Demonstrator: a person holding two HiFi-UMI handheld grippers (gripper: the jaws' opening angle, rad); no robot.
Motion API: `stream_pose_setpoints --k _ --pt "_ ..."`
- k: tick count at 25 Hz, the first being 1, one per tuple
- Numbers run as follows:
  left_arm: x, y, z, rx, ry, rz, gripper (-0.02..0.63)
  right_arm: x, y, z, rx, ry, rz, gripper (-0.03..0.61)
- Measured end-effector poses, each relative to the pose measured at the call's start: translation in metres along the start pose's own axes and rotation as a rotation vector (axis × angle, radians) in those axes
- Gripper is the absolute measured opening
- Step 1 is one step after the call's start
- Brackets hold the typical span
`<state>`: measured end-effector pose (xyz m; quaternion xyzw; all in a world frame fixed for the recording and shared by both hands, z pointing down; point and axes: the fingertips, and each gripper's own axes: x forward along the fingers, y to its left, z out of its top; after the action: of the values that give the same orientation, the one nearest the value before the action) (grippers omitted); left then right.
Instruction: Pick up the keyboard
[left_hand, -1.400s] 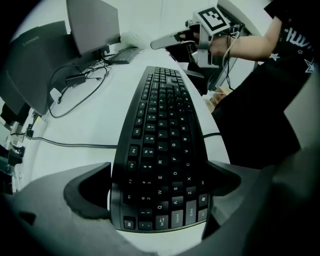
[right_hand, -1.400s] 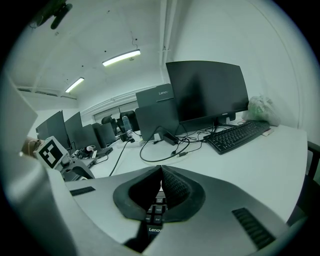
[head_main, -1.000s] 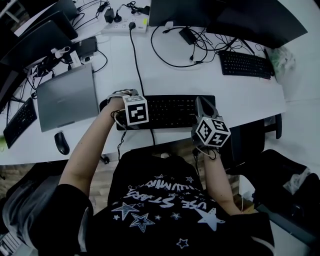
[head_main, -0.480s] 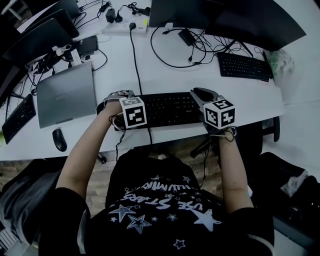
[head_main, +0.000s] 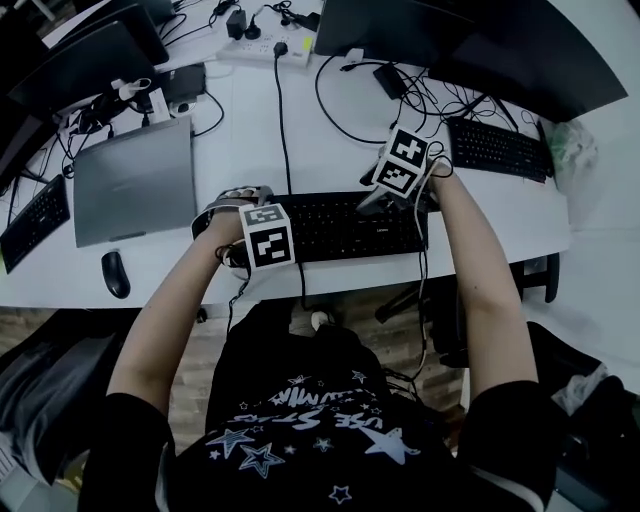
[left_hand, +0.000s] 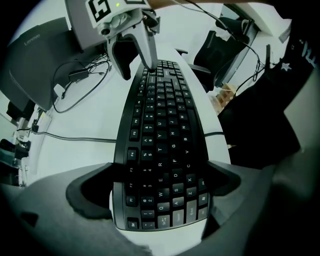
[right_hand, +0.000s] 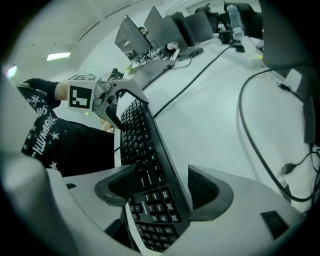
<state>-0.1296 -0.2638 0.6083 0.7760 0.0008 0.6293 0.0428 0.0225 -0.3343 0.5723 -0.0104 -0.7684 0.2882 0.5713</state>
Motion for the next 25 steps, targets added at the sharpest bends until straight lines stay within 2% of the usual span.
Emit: stream_pose_setpoints --k 4,6,9,12,14,18,21,22,23,24,25 --pt "-0.003 -0.002 0.002 -0.003 -0.029 0.006 0.558 0.015 -0.003 -0.007 -0.008 0.152 0.109 0.322" --pt "-0.004 -0.002 0.002 0.001 -0.043 0.013 0.558 0.017 -0.007 -0.010 -0.007 0.193 0.144 0.281" --pt "-0.004 -0.001 0.002 0.021 -0.061 0.032 0.557 0.014 -0.007 -0.009 -0.002 0.242 0.207 0.284" --pt "-0.007 -0.002 0.004 0.067 -0.087 0.050 0.554 0.013 -0.006 -0.009 0.000 0.293 0.239 0.290" --pt "-0.008 -0.005 0.006 0.095 -0.097 0.058 0.528 0.012 -0.004 -0.008 0.016 0.312 0.258 0.296" --pt "-0.007 -0.006 0.005 0.070 -0.128 0.042 0.523 0.012 -0.004 -0.005 0.063 0.306 0.280 0.299" --pt "-0.007 -0.005 0.005 0.069 -0.147 0.038 0.523 0.011 -0.005 -0.007 0.076 0.318 0.290 0.276" --pt "-0.007 -0.005 0.005 0.071 -0.151 0.038 0.523 0.012 -0.002 -0.010 0.072 0.345 0.306 0.265" --pt "-0.006 -0.005 0.005 0.075 -0.155 0.038 0.524 0.014 0.002 -0.014 0.062 0.385 0.326 0.222" --pt "-0.006 -0.004 0.004 0.080 -0.157 0.038 0.523 0.017 0.005 -0.019 0.043 0.427 0.342 0.243" --pt "-0.006 -0.003 0.004 0.085 -0.157 0.036 0.523 0.020 0.007 -0.022 0.017 0.459 0.353 0.211"
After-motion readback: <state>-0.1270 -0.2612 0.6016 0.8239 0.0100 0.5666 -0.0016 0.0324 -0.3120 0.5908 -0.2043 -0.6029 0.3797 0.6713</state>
